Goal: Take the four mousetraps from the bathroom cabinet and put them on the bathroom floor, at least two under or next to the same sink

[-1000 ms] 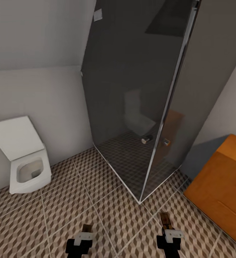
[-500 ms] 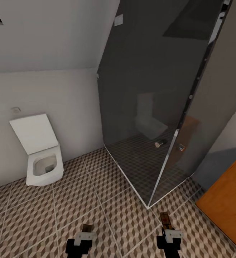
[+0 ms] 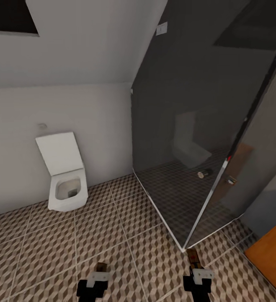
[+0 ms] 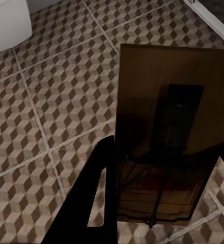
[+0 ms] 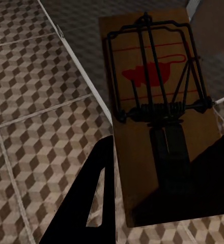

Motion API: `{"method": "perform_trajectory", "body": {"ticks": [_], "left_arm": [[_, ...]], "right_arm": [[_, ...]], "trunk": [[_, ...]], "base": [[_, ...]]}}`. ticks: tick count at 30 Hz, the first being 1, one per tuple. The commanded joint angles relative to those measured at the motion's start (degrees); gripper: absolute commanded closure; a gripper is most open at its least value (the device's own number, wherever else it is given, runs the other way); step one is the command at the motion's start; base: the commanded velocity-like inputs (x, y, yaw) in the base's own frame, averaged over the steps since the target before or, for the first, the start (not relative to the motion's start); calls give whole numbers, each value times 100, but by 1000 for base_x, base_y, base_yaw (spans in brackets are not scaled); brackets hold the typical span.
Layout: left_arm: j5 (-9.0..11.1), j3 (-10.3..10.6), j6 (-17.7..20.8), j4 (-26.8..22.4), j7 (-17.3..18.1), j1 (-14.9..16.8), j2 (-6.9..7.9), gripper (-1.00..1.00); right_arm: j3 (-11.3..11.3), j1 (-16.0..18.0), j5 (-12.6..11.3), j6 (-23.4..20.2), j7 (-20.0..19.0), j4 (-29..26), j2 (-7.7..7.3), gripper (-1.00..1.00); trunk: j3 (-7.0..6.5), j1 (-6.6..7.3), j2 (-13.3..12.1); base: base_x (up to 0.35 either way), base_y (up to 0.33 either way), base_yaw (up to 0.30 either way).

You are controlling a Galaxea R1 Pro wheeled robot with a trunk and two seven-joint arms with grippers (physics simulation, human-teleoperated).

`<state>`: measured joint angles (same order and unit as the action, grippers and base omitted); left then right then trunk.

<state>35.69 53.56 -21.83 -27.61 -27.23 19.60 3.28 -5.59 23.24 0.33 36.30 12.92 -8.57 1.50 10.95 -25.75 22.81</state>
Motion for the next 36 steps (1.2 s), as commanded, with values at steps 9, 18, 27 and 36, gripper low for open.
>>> {"method": "perform_trajectory", "body": {"ticks": [9,18,27,36], "left_arm": [[35,49,-15,-7,-55,9,6,100],[35,49,-15,-7,-55,9,6,100],[35,49,-15,-7,-55,9,6,100],[35,49,-15,-7,-55,9,6,100]], "right_arm": [[-48,5,-6,9,44,4,-1,100],[-48,5,-6,9,44,4,-1,100],[-48,5,-5,9,42,4,-1,100],[-48,5,-5,9,41,4,-1,100]], "trunk": [[-46,-3,11],[-103,-3,11],[-161,-3,11],[-218,-3,11]], "base": [[0,0,232],[0,0,232],[0,0,232],[0,0,232]]}}
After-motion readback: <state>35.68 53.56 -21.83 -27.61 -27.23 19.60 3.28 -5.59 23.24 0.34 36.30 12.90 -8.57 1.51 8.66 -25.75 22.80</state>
